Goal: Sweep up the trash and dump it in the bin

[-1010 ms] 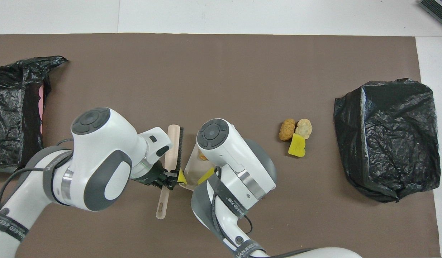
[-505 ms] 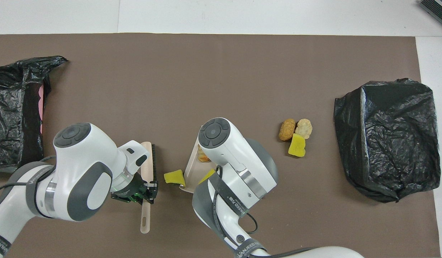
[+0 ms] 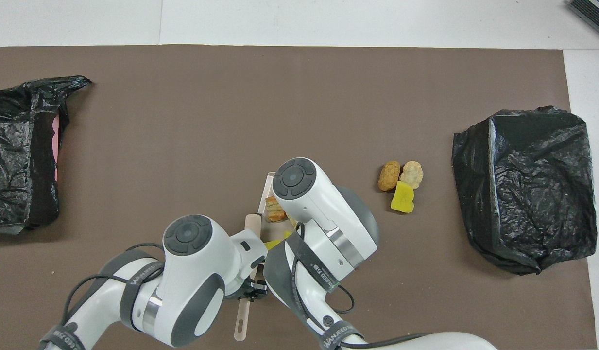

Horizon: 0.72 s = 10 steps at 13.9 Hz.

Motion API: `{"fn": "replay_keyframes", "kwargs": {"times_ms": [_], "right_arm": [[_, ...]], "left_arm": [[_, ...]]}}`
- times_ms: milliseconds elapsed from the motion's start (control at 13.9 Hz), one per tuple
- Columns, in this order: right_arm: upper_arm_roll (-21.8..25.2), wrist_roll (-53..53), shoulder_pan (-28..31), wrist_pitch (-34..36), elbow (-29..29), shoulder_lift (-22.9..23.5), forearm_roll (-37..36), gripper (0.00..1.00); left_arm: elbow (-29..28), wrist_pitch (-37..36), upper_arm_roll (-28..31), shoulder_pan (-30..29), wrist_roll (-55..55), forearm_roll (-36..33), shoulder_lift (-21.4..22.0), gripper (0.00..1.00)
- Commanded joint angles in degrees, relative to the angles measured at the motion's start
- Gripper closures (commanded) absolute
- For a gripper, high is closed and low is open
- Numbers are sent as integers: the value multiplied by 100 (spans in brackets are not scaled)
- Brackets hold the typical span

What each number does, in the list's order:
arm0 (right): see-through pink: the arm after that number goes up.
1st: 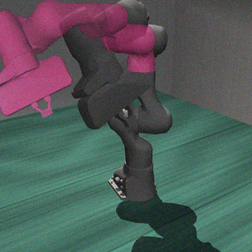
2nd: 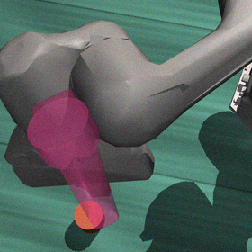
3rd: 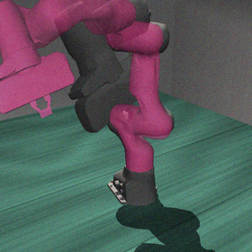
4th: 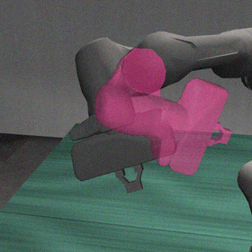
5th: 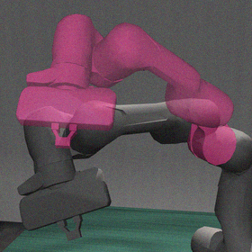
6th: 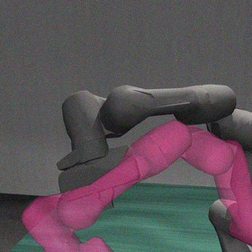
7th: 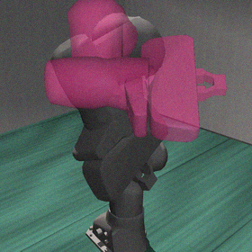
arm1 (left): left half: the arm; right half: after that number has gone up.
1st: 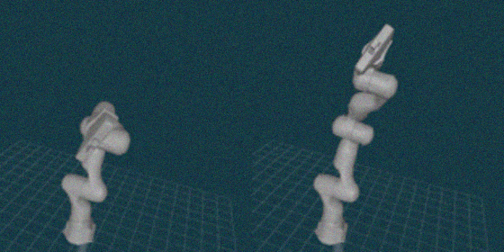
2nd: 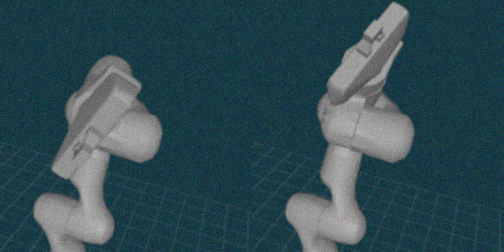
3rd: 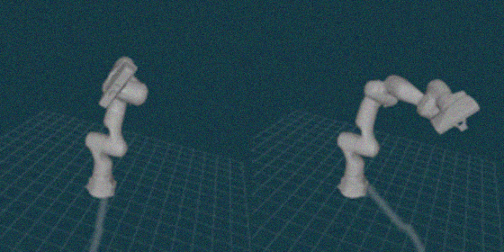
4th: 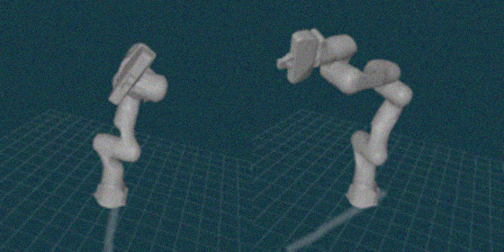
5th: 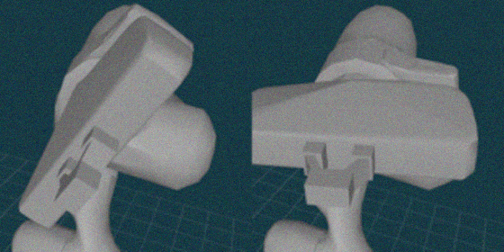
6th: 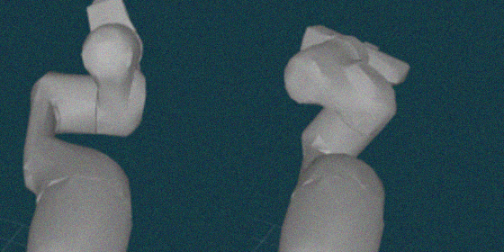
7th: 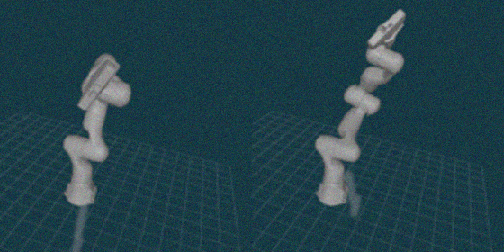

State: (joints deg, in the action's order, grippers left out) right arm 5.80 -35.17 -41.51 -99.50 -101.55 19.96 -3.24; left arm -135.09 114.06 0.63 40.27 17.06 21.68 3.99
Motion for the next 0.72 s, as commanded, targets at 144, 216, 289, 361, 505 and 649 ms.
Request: {"fn": "replay_keyframes", "kwargs": {"times_ms": [144,216,289,361,505,649], "right_arm": [[-44,-60,64,-105,-137,-142,78,100],[-44,-60,64,-105,-137,-142,78,100],[-44,-51,64,-105,-137,-142,78,100],[-44,-51,64,-105,-137,-142,78,100],[-44,158,64,-18,-119,-142,78,100],[-44,475,81,-26,-102,-246,78,100]], "left_arm": [[0,47,156,-271,-133,161,32,100],[0,3,156,-509,-194,126,5,100],[0,-41,165,-686,-229,73,-4,100],[35,-76,156,-922,-238,-23,-30,100],[271,-243,156,-1222,-230,-252,-196,100],[299,-314,165,-1302,-133,-252,-197,100]]}}
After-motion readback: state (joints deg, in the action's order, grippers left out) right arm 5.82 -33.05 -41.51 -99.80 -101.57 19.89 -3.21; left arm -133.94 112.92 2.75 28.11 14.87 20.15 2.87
